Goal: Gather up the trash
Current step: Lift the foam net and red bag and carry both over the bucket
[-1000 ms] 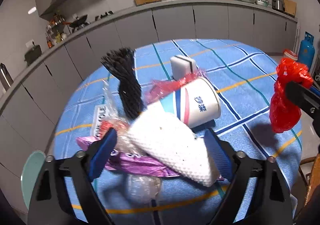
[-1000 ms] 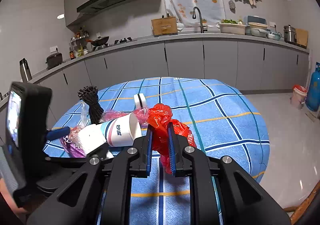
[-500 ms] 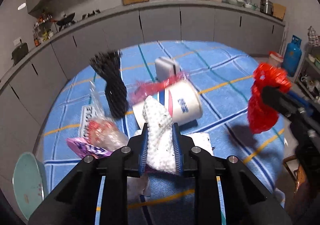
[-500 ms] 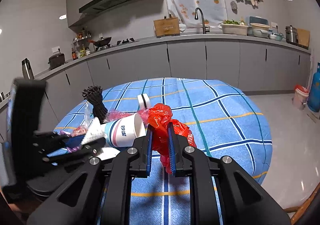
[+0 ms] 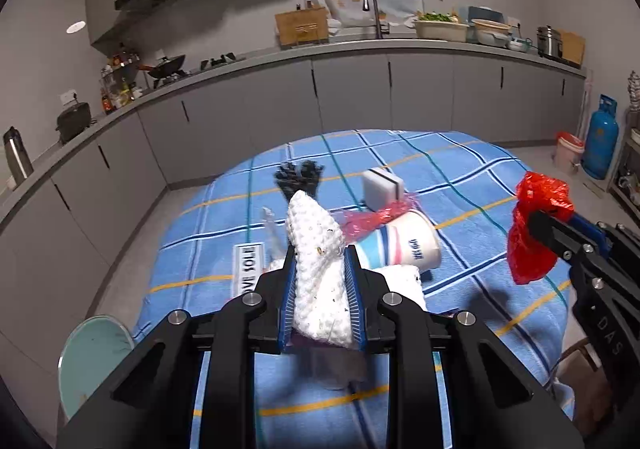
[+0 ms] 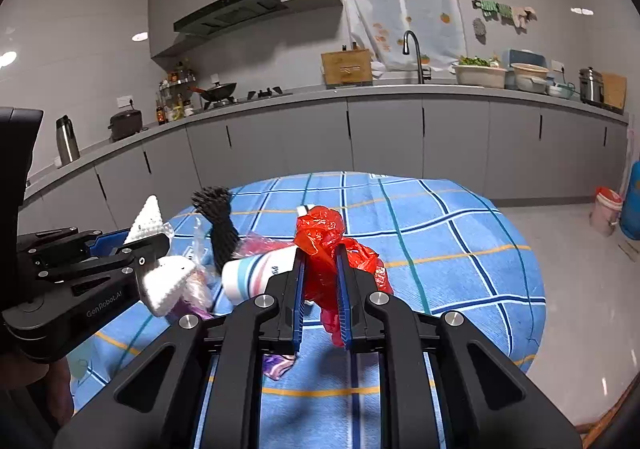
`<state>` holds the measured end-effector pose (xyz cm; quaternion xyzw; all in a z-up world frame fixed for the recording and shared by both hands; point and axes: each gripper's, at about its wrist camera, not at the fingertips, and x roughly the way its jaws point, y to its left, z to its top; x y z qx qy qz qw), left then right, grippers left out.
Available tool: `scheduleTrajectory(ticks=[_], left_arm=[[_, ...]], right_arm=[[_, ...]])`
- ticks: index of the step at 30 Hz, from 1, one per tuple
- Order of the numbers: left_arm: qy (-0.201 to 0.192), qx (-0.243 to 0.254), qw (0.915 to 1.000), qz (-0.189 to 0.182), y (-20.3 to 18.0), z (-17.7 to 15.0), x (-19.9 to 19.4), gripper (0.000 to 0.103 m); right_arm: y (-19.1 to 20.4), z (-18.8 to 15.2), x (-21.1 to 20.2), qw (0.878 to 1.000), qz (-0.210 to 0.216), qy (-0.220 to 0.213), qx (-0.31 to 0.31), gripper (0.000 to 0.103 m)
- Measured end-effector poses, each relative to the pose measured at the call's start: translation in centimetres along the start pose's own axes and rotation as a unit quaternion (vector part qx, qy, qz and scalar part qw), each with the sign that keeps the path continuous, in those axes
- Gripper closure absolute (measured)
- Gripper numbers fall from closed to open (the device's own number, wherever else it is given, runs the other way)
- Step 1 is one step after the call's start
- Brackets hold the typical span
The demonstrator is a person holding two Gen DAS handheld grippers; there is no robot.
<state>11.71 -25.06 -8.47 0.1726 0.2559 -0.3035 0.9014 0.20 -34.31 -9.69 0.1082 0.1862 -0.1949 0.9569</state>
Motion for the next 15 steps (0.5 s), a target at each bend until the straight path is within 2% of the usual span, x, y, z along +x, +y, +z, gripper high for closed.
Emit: scheduleTrajectory(ticks=[15], left_arm=[[-0.005, -0.037, 0.999, 0.025, 4.3, -0.8, -1.4, 0.08]], right_arm=[[3.3, 1.1, -0.9, 0.999, 0.031, -0.014, -0.022, 0.088]])
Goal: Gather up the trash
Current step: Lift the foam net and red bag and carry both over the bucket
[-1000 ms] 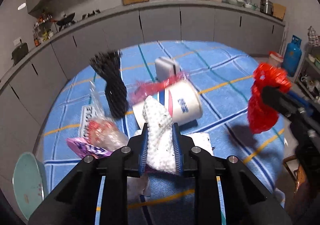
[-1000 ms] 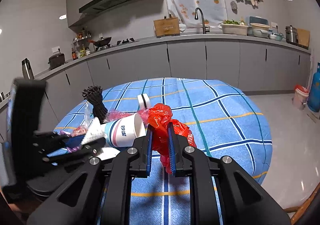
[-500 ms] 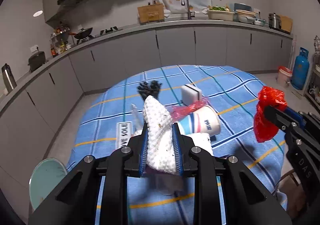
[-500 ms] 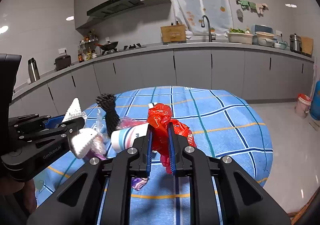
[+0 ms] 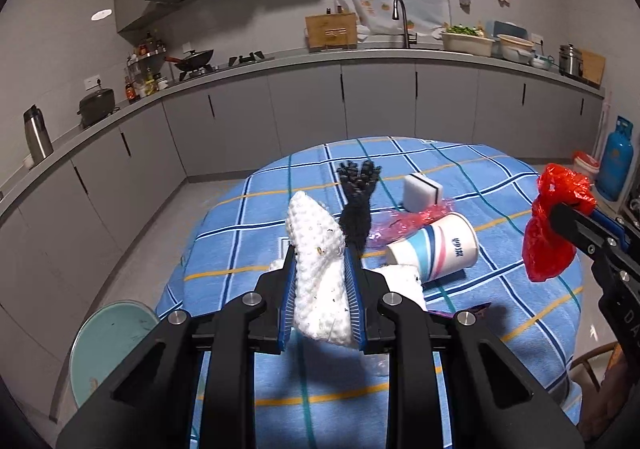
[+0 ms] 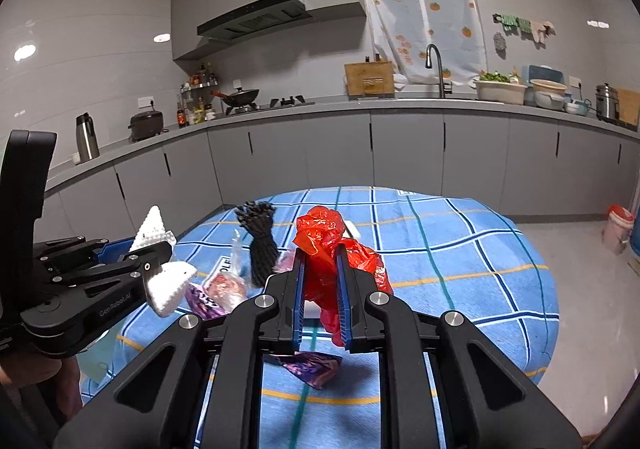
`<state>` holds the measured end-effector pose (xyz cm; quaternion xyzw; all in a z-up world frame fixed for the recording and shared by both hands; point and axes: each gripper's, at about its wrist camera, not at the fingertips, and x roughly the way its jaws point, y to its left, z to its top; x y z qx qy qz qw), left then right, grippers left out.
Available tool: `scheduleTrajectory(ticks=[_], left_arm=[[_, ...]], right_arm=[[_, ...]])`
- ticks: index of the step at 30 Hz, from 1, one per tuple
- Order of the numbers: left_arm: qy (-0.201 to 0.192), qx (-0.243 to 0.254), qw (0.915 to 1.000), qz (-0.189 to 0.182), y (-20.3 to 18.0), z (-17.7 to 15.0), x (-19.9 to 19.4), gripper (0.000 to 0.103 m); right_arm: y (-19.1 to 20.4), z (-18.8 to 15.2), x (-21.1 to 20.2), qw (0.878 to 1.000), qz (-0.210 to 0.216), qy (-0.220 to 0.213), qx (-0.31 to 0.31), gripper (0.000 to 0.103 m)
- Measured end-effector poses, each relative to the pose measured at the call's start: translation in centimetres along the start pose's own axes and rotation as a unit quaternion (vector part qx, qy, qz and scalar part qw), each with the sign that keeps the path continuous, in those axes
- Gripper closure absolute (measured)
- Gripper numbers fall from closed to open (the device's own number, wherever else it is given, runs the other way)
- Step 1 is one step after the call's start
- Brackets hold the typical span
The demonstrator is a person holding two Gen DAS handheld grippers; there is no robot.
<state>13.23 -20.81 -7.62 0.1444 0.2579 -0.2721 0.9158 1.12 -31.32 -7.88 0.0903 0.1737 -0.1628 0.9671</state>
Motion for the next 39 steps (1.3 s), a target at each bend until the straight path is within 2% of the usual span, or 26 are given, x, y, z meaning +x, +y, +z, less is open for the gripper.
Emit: scheduleTrajectory(ticks=[18, 39], left_arm=[[0.013, -0.053, 0.9964, 0.064, 7.9, -1.7, -0.8, 0.08], [0.031, -0.118, 0.9826, 0.14, 17.6, -4.6, -2.1, 0.08]], right_arm=[[7.2, 2.4, 1.3, 0.996, 0.083, -0.006, -0.033, 0.088], [17.2, 3.5, 3.4, 0.981, 0.17, 0.0, -0.087, 0.088]])
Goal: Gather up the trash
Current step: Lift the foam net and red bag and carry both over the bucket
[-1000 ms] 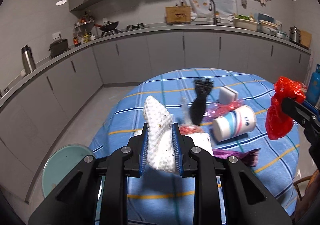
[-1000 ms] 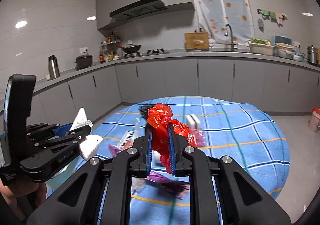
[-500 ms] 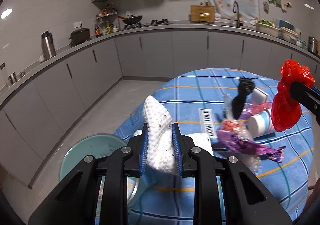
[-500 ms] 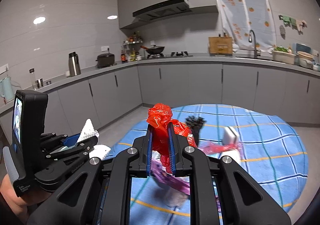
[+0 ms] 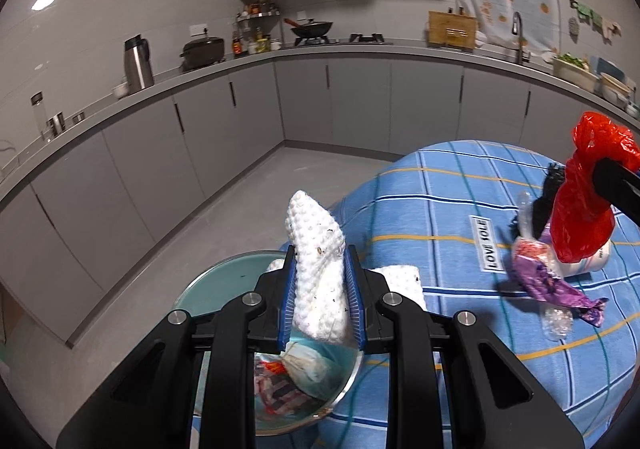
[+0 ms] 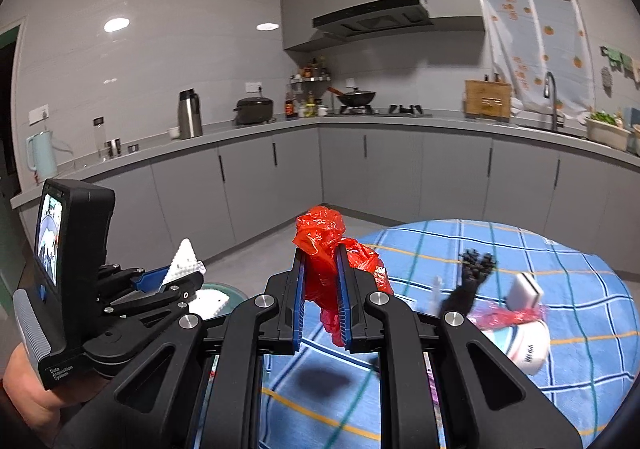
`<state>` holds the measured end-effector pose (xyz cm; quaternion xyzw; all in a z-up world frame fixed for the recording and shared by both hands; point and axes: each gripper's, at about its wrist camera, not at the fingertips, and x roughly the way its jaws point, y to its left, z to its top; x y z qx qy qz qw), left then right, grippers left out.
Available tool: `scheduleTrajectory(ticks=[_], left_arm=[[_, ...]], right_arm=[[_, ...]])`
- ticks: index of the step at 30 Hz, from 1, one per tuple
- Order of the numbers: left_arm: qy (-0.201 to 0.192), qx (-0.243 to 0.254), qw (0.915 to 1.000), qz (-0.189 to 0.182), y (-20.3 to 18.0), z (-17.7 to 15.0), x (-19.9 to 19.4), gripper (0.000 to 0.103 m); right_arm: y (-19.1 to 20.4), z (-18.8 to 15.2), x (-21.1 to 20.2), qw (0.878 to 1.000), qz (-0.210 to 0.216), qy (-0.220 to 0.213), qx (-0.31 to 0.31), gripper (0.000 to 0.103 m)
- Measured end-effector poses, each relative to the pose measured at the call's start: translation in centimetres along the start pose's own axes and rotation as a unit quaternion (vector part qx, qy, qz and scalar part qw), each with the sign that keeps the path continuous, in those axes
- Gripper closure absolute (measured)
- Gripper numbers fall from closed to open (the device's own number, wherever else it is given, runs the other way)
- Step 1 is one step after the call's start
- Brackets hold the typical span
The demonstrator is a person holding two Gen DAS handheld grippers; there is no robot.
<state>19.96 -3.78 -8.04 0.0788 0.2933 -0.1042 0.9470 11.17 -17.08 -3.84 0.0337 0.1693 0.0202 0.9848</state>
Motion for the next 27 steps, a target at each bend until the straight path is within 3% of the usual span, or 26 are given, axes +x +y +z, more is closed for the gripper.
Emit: scheduleTrajectory(ticks=[27], left_arm=[[0.027, -0.06, 0.9959, 0.062, 8.8, -1.7, 2.3, 0.079]], right_arm=[[8.2, 0.1, 5.9, 0.995, 0.092, 0.036, -0.032, 0.088]])
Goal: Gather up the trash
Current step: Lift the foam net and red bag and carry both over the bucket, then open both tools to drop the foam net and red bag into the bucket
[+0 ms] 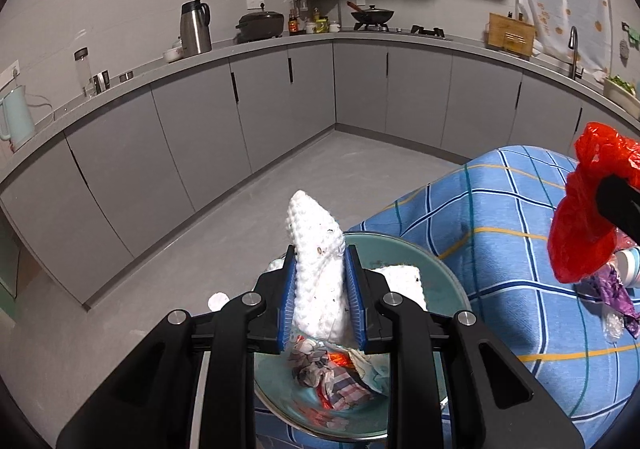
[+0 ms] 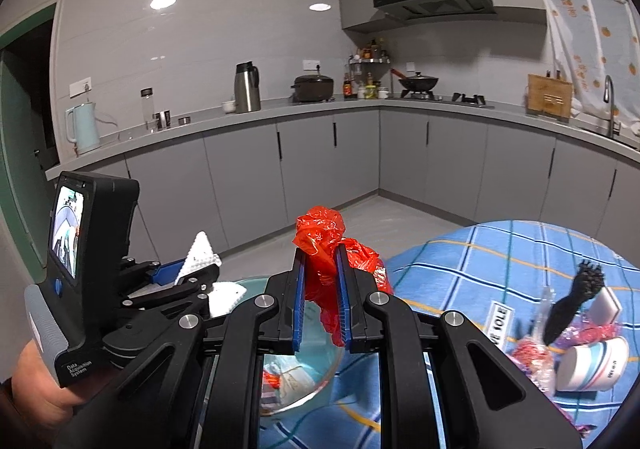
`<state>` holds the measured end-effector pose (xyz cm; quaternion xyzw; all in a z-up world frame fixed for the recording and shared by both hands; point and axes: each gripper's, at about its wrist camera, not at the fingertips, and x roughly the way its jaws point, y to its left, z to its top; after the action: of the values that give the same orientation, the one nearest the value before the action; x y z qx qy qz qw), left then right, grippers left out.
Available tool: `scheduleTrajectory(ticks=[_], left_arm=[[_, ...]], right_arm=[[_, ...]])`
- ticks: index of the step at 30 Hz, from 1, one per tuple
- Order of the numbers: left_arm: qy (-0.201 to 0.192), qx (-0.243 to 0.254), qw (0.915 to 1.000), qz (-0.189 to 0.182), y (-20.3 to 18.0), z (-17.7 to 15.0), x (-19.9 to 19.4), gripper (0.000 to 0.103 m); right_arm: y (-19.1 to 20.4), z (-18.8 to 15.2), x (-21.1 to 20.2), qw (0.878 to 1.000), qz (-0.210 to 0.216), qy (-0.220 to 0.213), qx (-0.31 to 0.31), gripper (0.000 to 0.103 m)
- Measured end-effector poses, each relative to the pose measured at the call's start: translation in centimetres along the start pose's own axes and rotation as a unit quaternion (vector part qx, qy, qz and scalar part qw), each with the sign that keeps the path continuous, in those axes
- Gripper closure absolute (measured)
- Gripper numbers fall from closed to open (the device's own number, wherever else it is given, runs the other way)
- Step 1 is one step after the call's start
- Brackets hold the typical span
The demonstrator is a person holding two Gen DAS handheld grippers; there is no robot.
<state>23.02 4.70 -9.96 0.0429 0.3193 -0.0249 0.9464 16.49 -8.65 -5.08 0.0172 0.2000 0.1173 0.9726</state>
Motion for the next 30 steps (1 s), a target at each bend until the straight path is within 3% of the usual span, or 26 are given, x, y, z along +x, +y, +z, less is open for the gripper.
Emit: scheduleTrajectory(ticks=[16, 22, 26, 28, 30], left_arm=[[0.026, -0.016, 0.9995, 0.008, 1.7, -1.0, 2.7, 0.078], [0.04, -0.016, 0.9991, 0.005, 1.8, -1.2, 4.0, 0.075], [0.047, -0.014, 0.9988, 0.005, 1.9, -1.4, 4.8, 0.074], [0.05, -0.014, 0.9986, 0.004, 1.9, -1.5, 5.0, 0.07], [0.049, -0.017, 0.9986, 0.01, 2.0, -1.7, 5.2, 0.06]], right_arm=[[1.9, -0.8, 4.7, 0.997, 0.063, 0.033, 0.004, 0.088], [1.9, -1.9, 6.6, 0.996, 0.066, 0.056, 0.007, 0.087], [1.6, -2.8, 7.6, 0.995, 0.066, 0.076, 0.012, 0.083], [1.5, -3.3, 8.0, 0.994, 0.065, 0.084, 0.012, 0.079], [1.5, -3.7, 8.3, 0.993, 0.072, 0.094, 0.013, 0.069]])
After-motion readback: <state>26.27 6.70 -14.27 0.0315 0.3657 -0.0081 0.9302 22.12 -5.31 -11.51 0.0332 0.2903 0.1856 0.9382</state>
